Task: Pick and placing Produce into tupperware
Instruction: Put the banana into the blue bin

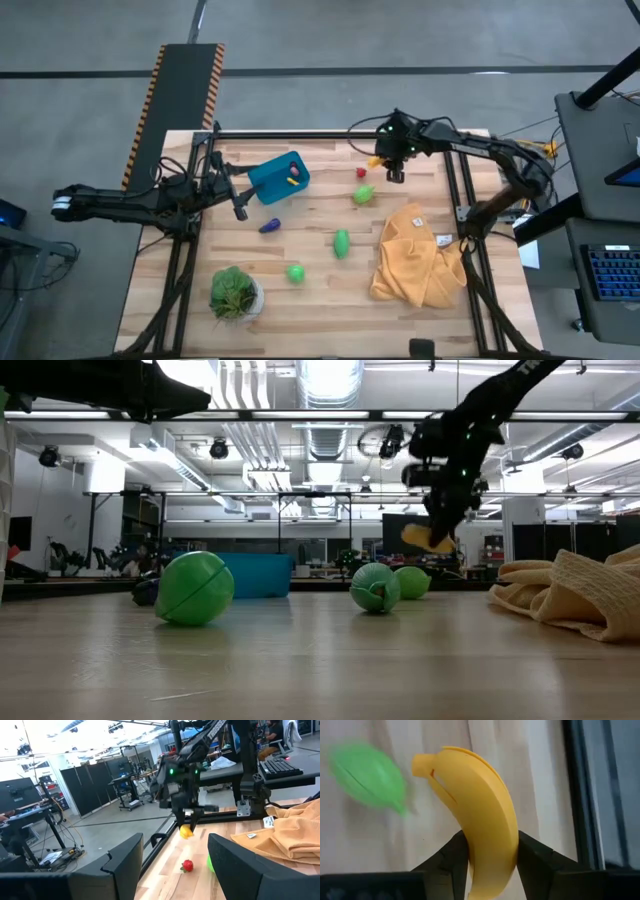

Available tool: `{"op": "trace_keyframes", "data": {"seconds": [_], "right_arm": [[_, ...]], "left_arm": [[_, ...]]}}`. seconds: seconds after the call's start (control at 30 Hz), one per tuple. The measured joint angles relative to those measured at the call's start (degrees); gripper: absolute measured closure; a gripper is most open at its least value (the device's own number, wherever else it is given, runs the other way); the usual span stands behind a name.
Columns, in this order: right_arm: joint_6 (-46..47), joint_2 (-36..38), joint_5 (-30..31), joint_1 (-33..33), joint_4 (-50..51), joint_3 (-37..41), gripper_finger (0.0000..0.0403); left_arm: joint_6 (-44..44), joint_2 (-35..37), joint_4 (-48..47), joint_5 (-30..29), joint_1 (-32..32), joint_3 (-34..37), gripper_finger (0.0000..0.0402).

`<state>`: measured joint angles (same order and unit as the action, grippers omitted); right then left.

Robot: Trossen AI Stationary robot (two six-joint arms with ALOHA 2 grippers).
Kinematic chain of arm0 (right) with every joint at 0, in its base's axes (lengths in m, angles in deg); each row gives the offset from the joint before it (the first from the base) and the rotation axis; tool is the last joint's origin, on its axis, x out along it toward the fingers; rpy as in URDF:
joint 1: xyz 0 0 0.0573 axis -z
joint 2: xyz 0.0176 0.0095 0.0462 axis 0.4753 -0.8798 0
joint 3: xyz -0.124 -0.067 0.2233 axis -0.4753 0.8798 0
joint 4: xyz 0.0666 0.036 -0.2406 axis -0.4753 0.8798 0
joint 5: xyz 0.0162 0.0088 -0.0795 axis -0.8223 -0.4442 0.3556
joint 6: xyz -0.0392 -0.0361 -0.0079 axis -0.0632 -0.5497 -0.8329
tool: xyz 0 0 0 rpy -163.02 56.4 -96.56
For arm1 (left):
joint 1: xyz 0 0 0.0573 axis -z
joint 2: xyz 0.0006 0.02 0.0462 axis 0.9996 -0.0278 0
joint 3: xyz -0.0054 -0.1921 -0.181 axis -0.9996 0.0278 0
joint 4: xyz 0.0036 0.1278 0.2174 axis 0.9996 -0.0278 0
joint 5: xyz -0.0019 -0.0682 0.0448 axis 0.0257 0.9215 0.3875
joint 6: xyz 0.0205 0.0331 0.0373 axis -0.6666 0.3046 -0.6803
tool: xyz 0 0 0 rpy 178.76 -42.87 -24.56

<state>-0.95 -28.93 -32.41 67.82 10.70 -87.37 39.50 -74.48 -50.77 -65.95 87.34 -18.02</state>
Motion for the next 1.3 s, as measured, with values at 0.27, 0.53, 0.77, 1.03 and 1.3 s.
{"op": "trace_keyframes", "data": {"seconds": [0.27, 0.53, 0.77, 1.03, 1.3], "right_arm": [[6.2, 6.3, -16.6, 0.1, -7.4, 0.7, 0.0273], [10.8, 8.2, -35.8, 0.0, -17.4, 1.7, 0.0277], [12.6, 7.4, -45.0, -0.2, -22.6, 4.0, 0.0278], [13.0, 6.9, -44.3, 0.0, -24.3, 5.4, 0.0279], [14.0, 6.9, -44.0, 0.0, -26.2, 5.4, 0.0278]], "left_arm": [[0.0, 0.0, -0.1, 0.0, 0.0, 0.0, 0.0192], [0.0, 0.0, -0.1, 0.0, 0.0, 0.0, 0.0192], [0.0, 0.0, 0.0, 0.0, 0.0, 0.1, 0.0192], [0.0, 0.0, 0.0, 0.0, 0.0, 0.1, 0.0192], [0.0, 0.0, -0.1, 0.0, 0.0, 0.1, 0.0192]]}}
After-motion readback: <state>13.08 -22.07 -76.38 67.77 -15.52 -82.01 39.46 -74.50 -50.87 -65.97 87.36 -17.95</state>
